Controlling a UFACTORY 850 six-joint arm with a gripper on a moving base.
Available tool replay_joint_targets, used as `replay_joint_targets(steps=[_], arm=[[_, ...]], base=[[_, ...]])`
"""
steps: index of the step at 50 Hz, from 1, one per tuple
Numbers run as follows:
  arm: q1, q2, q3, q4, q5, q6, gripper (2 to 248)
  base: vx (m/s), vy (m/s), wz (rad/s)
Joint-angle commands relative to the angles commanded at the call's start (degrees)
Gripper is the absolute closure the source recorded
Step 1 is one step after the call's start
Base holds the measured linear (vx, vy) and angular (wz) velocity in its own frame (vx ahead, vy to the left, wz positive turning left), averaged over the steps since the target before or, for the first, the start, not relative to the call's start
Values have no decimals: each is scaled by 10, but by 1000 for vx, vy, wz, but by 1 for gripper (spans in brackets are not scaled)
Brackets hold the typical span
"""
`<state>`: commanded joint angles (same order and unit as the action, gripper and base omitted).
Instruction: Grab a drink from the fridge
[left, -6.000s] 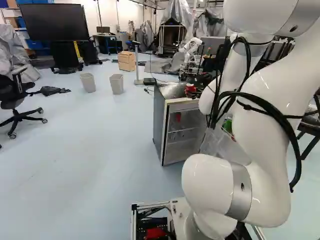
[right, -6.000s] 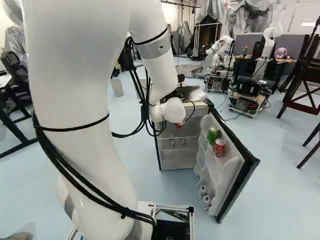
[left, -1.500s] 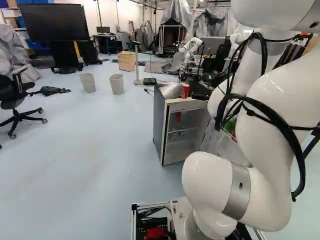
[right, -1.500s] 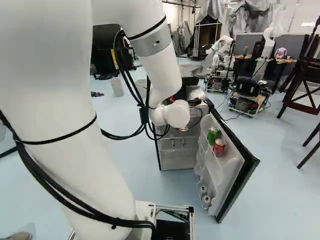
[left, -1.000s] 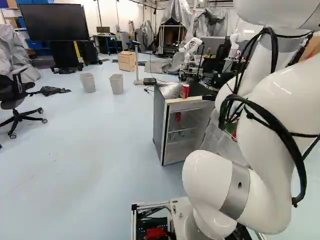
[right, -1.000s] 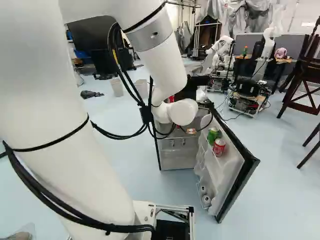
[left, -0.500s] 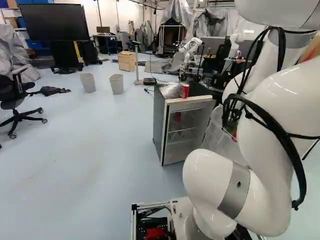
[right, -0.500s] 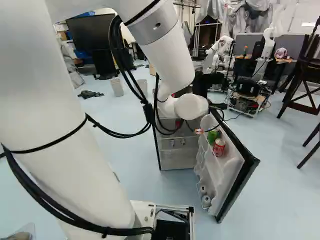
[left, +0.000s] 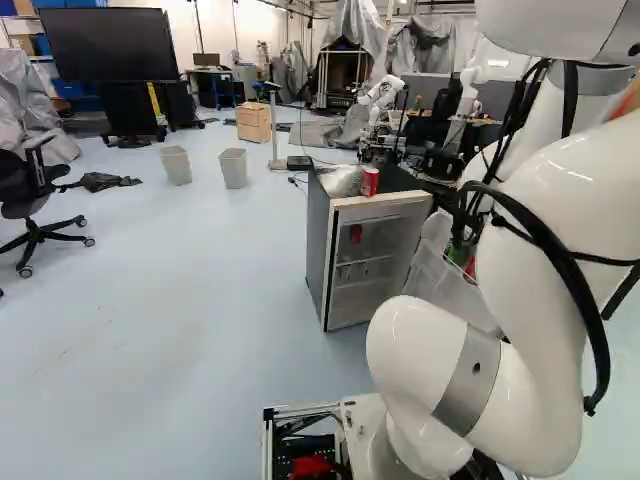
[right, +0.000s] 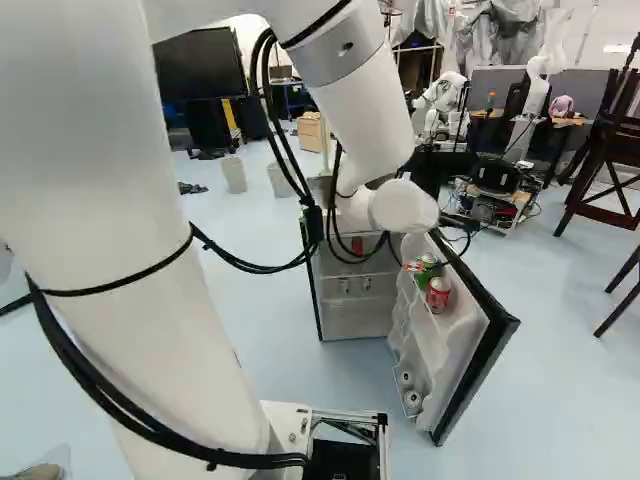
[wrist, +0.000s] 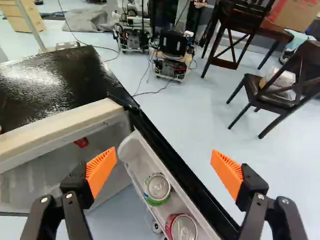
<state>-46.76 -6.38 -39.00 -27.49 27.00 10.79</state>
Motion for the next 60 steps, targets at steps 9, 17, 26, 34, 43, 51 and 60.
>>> replay_joint_targets(steps=[9,17,26,34,43,51,60], arm=[[-11,-17,-18,16,-22,0,3],[-21,-32,-36,29,-38,0,3],[-29,-53,-59,41,-46,0,3],[-35,-72,-81,50,-50,0,3],[-39,-97,-110,64,-57,0,3],[-38,-120,-137,83,-67,0,3],[-36,-145,-168,113,-84,0,3]], base=[[0,0,0],[0,0,0],[0,0,0],[0,0,0],[0,0,0],[0,0,0],[0,0,0]])
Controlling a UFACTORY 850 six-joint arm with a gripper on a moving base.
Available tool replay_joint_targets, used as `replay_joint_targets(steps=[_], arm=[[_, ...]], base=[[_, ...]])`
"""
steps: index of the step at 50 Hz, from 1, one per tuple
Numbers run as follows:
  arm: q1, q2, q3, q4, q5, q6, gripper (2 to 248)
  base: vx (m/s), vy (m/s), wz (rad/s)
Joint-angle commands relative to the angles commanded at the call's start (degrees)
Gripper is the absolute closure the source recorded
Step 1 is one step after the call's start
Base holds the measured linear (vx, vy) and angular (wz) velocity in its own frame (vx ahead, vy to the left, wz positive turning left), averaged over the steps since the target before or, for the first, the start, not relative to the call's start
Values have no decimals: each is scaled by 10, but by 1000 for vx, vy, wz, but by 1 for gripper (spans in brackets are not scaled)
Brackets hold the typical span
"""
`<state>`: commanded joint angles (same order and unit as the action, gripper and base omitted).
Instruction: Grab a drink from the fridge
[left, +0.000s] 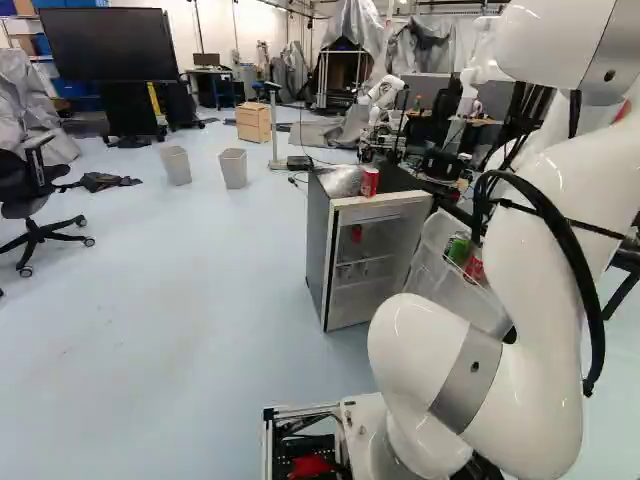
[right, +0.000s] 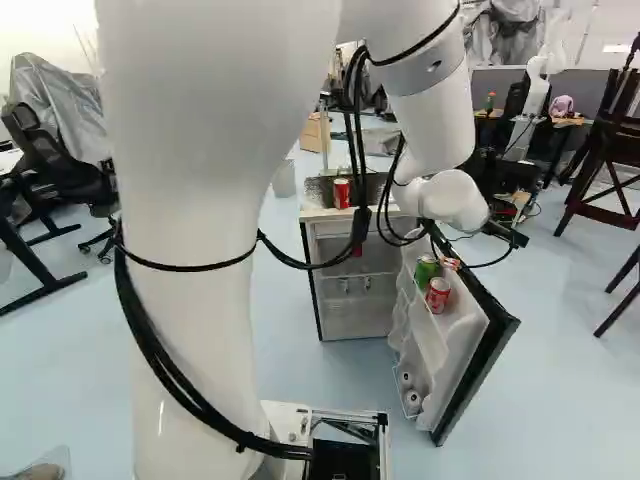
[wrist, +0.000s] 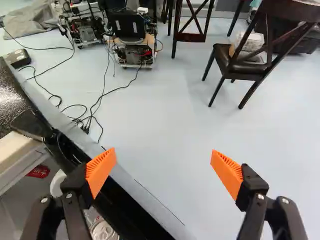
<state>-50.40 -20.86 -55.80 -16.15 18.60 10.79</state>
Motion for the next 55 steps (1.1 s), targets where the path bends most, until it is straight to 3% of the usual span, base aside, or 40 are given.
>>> replay_joint_targets(steps=[18,30,55], arm=[[-2,-45,-56,80,-55,0,3],[-10,-52,-66,128,-95,0,3],[-20,-36,-44,146,-170,0,3]], base=[[0,0,0],[0,0,0],[0,0,0]])
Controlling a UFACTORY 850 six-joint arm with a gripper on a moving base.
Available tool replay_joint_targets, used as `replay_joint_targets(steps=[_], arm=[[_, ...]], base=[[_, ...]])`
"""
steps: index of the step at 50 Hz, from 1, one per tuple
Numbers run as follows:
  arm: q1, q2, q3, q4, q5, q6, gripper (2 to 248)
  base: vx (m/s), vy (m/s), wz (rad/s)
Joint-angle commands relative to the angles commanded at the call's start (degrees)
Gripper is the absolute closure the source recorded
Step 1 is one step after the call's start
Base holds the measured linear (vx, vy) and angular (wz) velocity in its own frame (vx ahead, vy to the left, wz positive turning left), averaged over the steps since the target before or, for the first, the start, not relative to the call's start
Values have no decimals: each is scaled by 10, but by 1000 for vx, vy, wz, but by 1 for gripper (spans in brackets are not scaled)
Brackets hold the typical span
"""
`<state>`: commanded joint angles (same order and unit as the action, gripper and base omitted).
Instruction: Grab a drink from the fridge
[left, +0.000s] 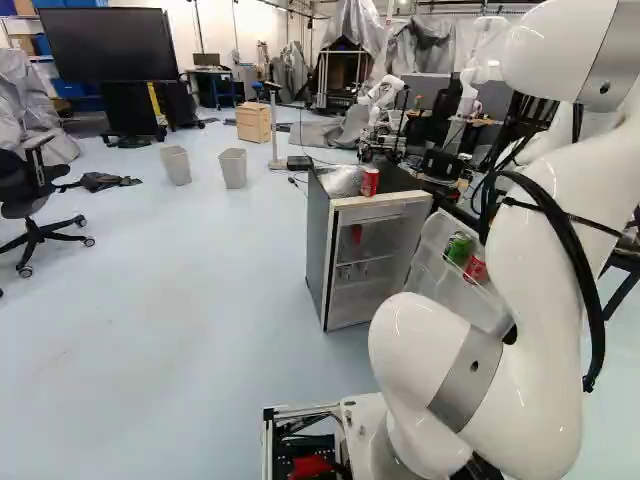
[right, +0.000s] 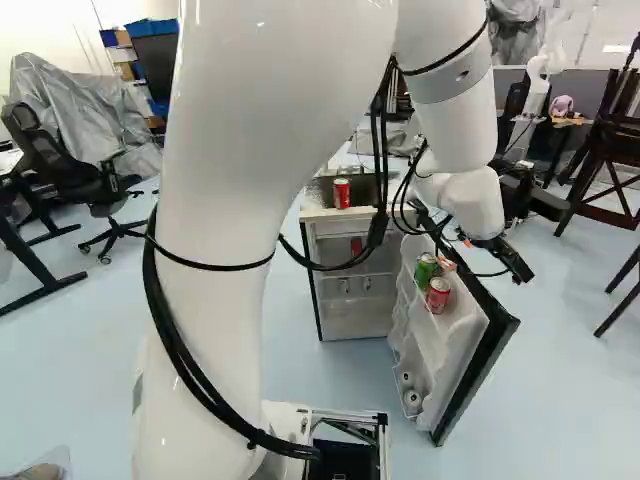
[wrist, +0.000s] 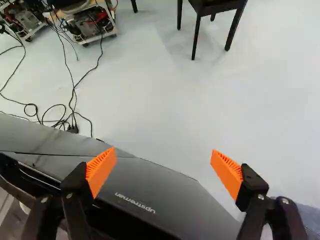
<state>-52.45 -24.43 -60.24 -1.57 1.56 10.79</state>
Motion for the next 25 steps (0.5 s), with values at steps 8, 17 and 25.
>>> replay_joint_targets(steps=[8,17,25], arm=[[-3,7,9,-4,-23,0,3],[-5,12,15,-14,-45,0,3],[-4,15,20,-25,-64,0,3]], base=[[0,0,0],[0,0,0],[0,0,0]])
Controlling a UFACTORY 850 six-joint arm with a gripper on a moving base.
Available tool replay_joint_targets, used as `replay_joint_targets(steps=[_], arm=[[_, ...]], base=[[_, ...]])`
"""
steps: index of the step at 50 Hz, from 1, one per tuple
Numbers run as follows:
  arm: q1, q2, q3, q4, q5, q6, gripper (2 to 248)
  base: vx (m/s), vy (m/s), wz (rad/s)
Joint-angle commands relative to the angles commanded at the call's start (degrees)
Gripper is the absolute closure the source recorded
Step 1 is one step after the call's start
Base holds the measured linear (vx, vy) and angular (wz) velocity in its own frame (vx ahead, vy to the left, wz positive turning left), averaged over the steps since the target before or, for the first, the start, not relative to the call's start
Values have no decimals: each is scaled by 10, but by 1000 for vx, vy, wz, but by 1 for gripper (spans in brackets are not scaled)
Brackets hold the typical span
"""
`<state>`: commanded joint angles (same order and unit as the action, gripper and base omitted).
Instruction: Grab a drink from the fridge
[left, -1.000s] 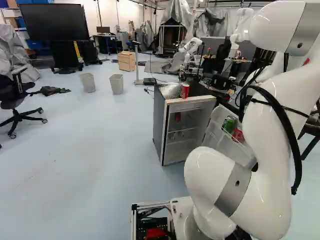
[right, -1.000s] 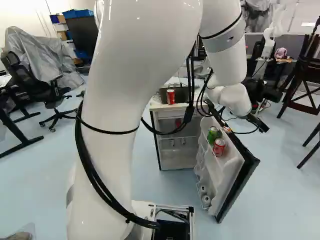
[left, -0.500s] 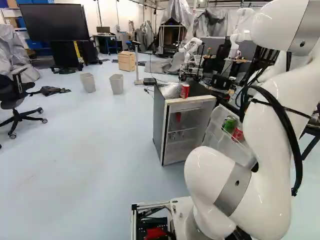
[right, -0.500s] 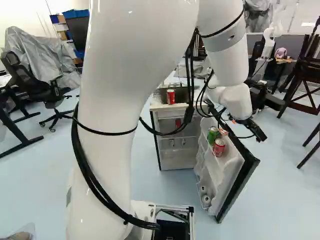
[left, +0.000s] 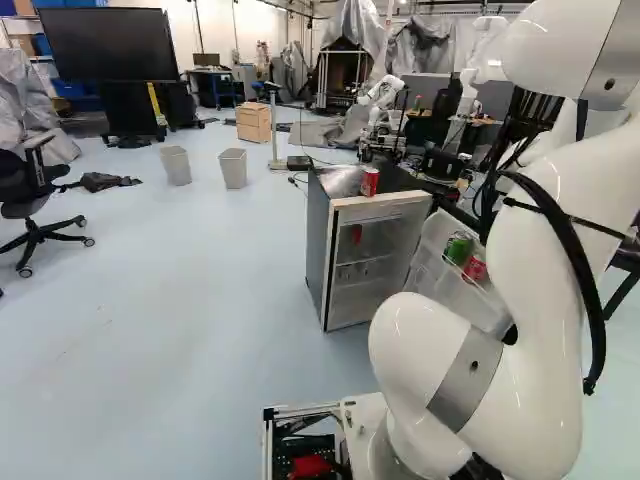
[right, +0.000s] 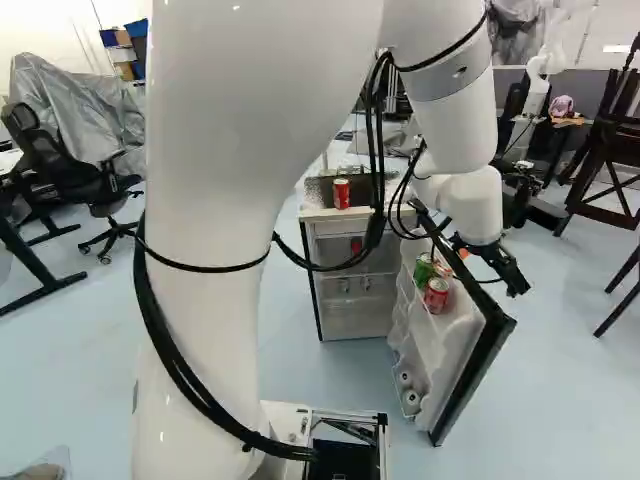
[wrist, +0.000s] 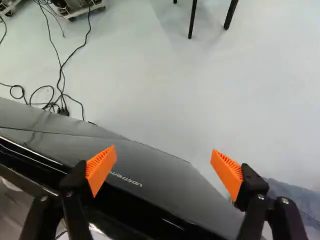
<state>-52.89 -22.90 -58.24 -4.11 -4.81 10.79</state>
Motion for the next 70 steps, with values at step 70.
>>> replay_joint_targets(steps=[70], arm=[[65,120,151,-129,-87,0,3]], base=[[0,0,0]])
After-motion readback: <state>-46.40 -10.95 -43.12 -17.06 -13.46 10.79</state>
